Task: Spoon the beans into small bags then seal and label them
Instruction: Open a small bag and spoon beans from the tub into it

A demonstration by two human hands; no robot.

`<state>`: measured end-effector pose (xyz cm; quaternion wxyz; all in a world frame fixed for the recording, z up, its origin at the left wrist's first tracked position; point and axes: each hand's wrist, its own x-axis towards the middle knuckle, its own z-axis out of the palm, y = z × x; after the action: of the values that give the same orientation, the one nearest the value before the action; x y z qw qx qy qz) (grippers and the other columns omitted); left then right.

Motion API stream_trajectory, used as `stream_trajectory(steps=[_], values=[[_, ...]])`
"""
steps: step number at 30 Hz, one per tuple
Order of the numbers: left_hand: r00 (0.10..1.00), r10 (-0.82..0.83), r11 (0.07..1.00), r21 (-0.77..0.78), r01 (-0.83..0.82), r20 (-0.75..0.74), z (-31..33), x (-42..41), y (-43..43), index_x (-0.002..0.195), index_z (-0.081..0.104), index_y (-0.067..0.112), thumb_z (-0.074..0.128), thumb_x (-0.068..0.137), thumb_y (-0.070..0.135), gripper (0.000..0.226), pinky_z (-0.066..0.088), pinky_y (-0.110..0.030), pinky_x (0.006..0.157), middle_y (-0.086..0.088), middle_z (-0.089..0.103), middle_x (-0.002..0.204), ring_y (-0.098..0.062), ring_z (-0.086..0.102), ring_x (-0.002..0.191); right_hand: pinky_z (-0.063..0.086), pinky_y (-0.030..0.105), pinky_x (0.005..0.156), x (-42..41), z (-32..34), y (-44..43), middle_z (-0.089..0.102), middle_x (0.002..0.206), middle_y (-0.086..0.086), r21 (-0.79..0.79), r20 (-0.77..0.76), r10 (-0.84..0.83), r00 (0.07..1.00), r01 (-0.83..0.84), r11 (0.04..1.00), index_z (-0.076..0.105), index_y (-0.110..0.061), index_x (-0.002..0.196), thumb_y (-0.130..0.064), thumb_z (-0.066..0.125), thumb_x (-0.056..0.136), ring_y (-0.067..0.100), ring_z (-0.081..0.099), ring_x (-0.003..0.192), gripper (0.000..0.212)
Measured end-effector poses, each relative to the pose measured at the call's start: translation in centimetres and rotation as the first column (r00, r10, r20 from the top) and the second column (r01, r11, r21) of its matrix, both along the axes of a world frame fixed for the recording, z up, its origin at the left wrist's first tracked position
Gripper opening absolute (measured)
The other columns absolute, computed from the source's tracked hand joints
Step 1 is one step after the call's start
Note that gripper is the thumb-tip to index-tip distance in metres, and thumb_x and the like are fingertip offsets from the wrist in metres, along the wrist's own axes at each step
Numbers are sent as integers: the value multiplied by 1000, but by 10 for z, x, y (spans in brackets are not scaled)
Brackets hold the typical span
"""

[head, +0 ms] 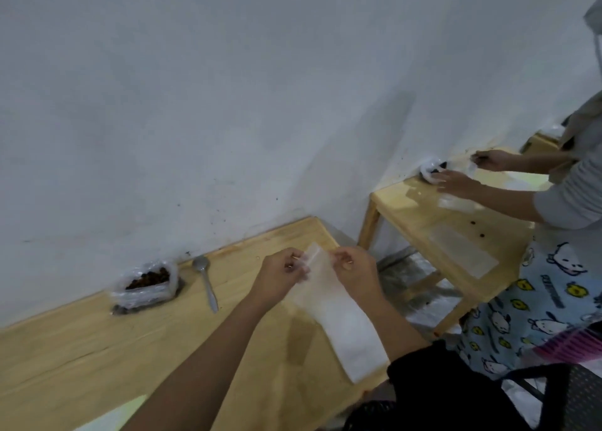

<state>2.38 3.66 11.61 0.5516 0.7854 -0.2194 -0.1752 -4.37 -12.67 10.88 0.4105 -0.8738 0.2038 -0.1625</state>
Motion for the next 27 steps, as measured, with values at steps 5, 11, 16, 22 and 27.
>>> stream_trajectory(steps=[5,11,16,22,27], values=[[985,172,982,-76,-173,-24,37,15,44,102,63,6,62,88,7,14,57,-28,67,-7,69,77,-12,67,68,43,9,66,43,41,50,60,80,5,57,144,97,985,-106,993,65,-4,84,-1,65,80,14,55,72,5],[957,274,956,-131,-261,92,70,19,96,102,66,19,55,94,19,13,54,-22,80,0,70,98,-3,65,91,58,29,71,79,83,120,66,83,13,550,166,272,948,-318,773,66,-3,80,-7,64,85,22,67,79,6],[944,330,915,-256,-313,26,80,19,132,105,67,21,65,84,22,22,52,-30,85,-1,70,108,-14,65,100,57,34,79,91,105,155,66,92,20,719,193,369,909,-387,577,63,7,93,-7,67,84,25,67,85,17],[914,405,875,-299,-381,19,77,21,153,102,68,20,72,78,11,26,53,-35,88,-4,71,106,-17,66,103,59,25,69,94,115,176,66,89,13,743,186,439,879,-418,523,63,-2,89,-6,67,84,22,65,84,8],[897,442,850,-325,-415,10,78,22,160,107,67,12,75,76,10,32,54,-25,84,-2,70,106,-11,66,101,56,21,64,98,115,183,67,88,8,749,188,483,855,-443,493,63,-2,95,-9,66,85,14,67,82,12]])
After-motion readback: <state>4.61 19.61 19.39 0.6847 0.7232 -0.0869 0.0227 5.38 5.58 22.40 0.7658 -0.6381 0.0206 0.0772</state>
